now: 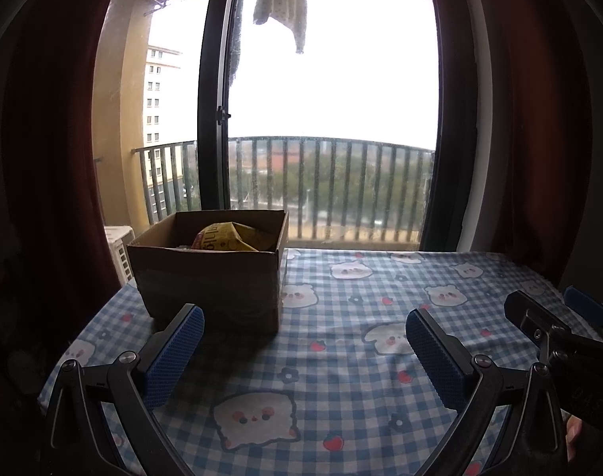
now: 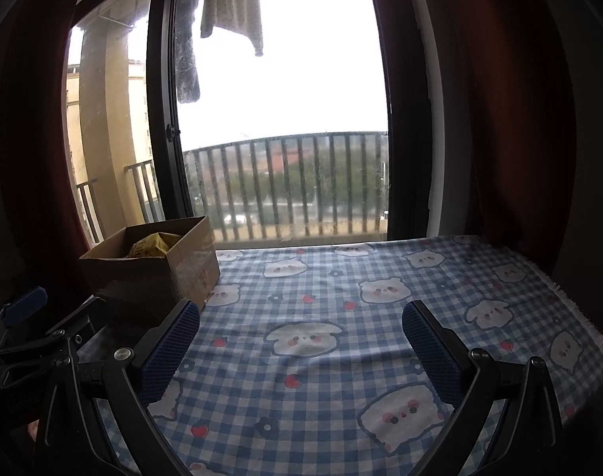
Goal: Organize snacks
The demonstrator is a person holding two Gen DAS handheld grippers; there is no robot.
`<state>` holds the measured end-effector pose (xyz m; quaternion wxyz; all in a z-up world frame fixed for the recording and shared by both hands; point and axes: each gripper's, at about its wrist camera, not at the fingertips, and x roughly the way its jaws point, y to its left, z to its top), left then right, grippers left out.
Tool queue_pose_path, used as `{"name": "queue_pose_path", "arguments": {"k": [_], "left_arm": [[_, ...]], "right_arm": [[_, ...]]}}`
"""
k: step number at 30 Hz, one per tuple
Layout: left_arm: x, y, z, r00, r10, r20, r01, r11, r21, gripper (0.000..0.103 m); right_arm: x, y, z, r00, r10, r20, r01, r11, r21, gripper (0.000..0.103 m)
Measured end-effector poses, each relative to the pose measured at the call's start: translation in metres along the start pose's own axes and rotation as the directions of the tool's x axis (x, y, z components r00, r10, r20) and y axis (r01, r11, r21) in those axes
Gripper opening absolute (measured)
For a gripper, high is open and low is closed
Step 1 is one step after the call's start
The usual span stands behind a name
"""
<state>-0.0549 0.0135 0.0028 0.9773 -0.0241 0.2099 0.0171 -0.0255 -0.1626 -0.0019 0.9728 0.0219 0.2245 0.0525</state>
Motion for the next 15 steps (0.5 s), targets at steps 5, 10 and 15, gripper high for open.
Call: {"name": "queue_pose_path", "arguments": {"k": [5,10,15], "left_arm": [[0.0016,0.0006,-0.001,1.0,-0.007,-0.011,0.007,1.0,-0.005,0.103],[-0.0005,0.0007,-0.001,1.0,-0.005,-0.005,0.005,1.0,-0.004,0.103],[-0.0003,-0.0004,-0.0017,1.0,0.003,-0.005,-0.003,1.0,-0.001,0.103]], "right_arm": [[0.002,-0.0006,-0.0008,1.0,-0.005,-0.009,0.004,1.0,-0.003,0.103],[-0.0015,0.0007,0.0001,1.0,-0.012,0.004,0.012,1.0,-0.009,0.103],[-0.0019,-0.0001,-0.0001,1.0,-0.009,-0.001,0.009,1.0,-0.008,0.103]]}}
